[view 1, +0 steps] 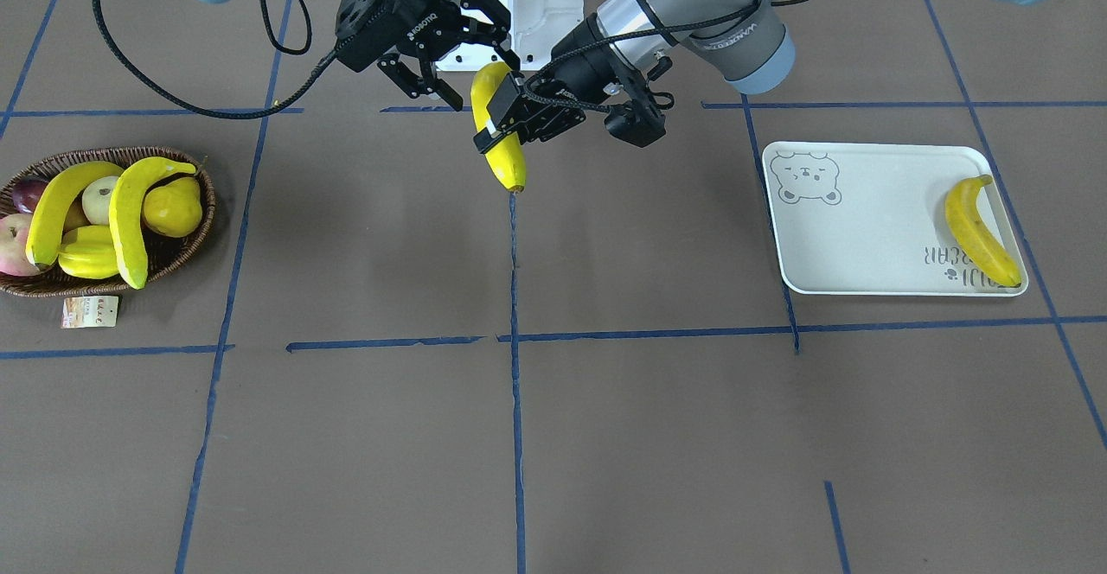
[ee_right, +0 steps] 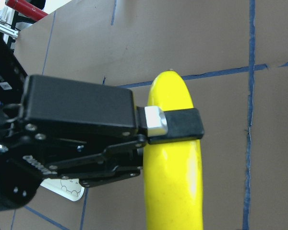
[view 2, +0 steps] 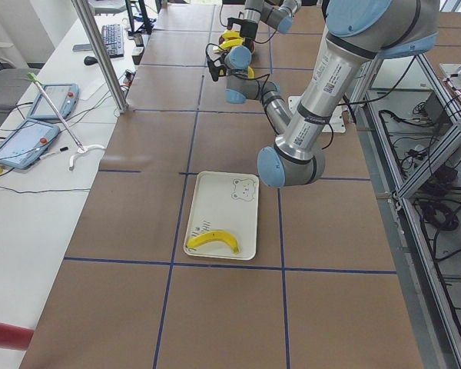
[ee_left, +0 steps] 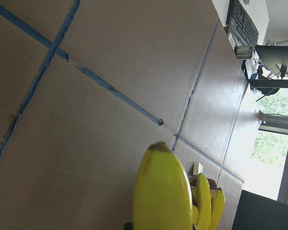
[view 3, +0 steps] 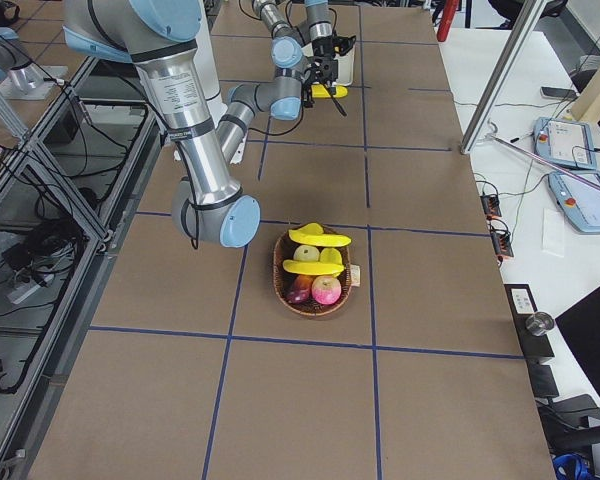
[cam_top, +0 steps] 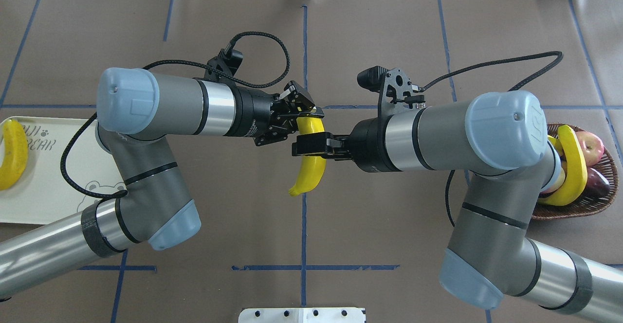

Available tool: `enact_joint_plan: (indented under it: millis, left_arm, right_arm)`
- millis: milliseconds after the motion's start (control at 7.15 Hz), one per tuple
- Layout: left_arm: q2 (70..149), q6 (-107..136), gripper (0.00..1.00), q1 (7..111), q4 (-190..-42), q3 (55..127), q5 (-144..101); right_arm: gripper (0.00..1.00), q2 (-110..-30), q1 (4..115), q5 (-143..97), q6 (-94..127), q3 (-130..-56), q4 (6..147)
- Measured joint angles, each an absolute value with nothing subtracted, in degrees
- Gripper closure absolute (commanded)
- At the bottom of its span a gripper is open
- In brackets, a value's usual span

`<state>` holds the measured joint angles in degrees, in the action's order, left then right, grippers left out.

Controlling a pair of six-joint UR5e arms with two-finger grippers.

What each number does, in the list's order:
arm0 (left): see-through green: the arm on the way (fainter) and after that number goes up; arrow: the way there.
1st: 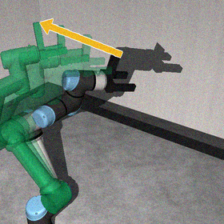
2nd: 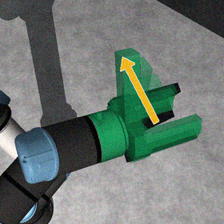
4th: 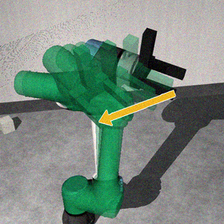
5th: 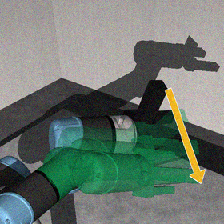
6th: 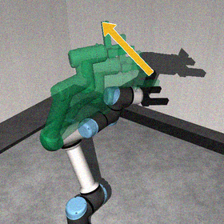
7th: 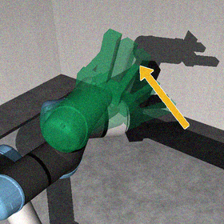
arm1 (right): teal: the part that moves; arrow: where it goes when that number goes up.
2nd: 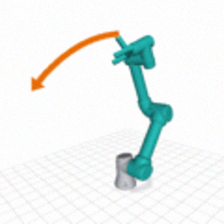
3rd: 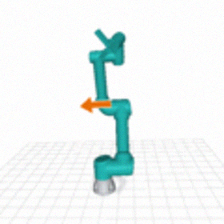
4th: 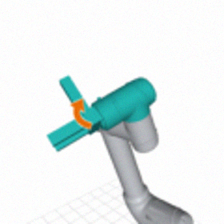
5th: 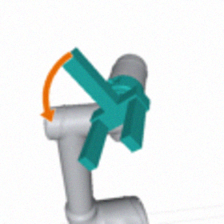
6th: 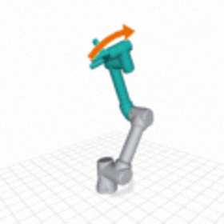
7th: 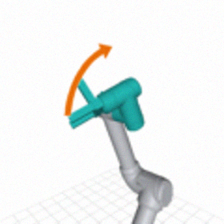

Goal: Transfer all bananas from basket to plate

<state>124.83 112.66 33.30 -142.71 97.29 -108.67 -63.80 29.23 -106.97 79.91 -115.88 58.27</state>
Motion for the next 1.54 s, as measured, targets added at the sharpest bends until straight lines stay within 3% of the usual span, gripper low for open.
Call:
enact_joint_plan:
  millis: [280, 980, 1260, 1539]
  left_arm:
    - [122.68, 111.12, 1.00, 35.60, -139.88, 97.35, -109.72]
    - [100.23, 86.03, 1.00, 54.70, -128.16, 98.40, -128.01]
    - [91.98, 79.21, 1.00, 56.07, -127.83, 97.34, -126.36]
    - [88.60, 77.16, 1.00, 56.16, -127.80, 96.01, -124.70]
  right_arm:
    - [0.00, -64.42, 29.55, -106.98, 79.97, -116.70, 58.31]
    - [0.00, -66.44, 31.02, -106.53, 80.06, -117.79, 58.74]
    - [0.00, -66.45, 31.17, -106.45, 80.09, -117.78, 59.49]
    - [0.00, -66.45, 31.25, -106.44, 80.11, -117.77, 59.65]
